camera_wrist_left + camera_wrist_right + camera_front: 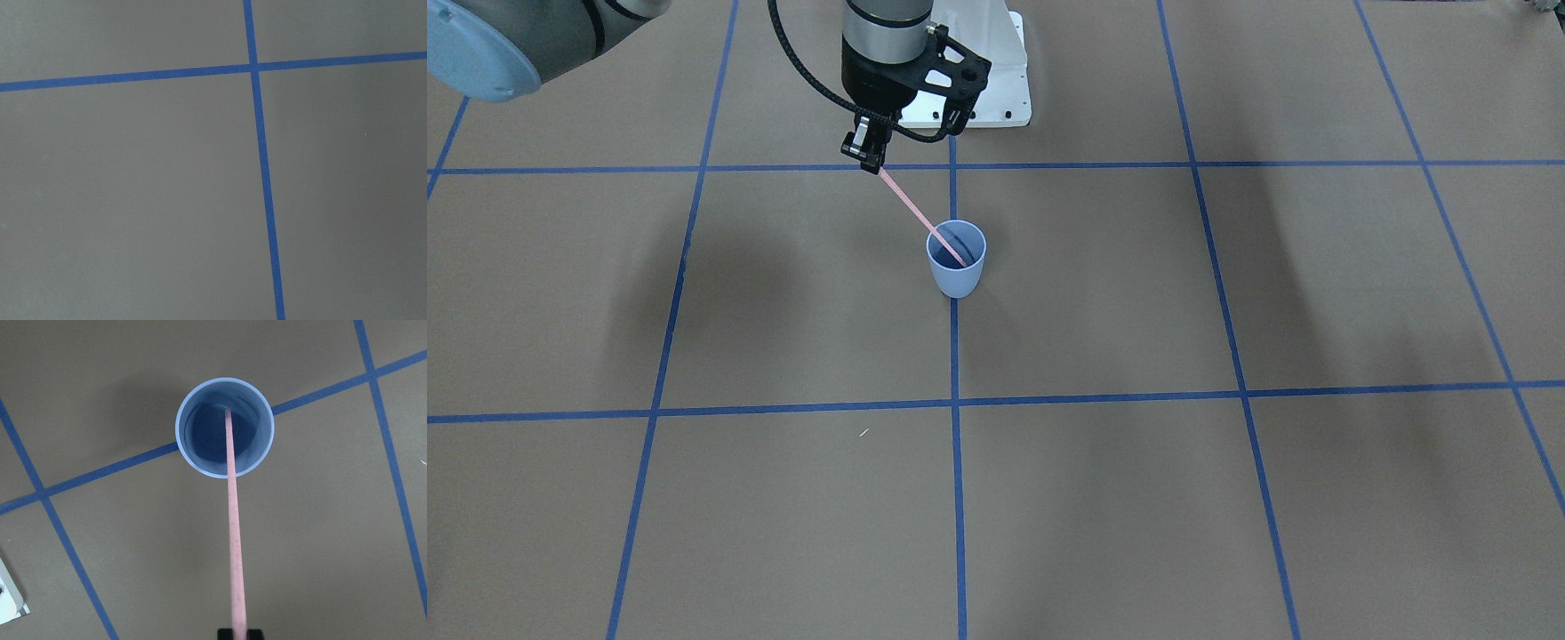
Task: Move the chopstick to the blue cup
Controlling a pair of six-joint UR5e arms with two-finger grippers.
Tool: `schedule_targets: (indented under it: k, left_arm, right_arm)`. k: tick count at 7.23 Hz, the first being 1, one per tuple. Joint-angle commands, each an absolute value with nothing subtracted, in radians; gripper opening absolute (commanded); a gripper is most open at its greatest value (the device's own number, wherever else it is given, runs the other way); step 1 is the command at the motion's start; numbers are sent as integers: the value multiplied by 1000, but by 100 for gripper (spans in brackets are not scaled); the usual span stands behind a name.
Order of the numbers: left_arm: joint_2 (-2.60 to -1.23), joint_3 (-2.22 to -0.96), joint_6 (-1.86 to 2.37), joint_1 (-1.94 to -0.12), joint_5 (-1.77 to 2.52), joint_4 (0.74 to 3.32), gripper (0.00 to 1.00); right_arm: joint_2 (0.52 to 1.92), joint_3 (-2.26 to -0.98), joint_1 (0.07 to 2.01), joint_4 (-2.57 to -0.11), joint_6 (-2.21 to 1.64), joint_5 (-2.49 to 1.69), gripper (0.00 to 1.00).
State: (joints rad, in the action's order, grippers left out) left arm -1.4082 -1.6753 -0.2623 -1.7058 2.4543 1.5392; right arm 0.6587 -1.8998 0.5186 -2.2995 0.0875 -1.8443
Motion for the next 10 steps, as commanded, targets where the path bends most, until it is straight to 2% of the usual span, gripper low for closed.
schedule_targets:
  k: [1,2,3,4,5,8,10]
  left_arm:
    - [-1408,-1675,-262,-1706,2454,1539,99]
    - [-1407,-1675,-262,-1706,2454,1539,99]
    - [-1408,-1675,-262,-1704,2456,1539,99]
    - [-1408,-1675,-262,-1704,2456,1537,99]
    - [-1408,-1675,-262,-1704,2456,1537,99]
    - [-1408,-1674,-264,-1704,2473,1537,99]
    - [-1408,-1674,-262,-1704,2473,1537,99]
  right_arm:
    - [602,-1841,517,-2296,87,-1835,0]
    - [603,-1844,505,-2289,92,-1798,14]
    - [609,-1847,483,-2286,95,-1778,41]
    - [629,-1848,482,-2216,92,-1781,62]
    - [661,-1859,483,-2174,92,-1781,71]
    - [650,-1906,483,-2175,92,-1779,79]
    - [652,-1953,532,-2139,84,-1784,81]
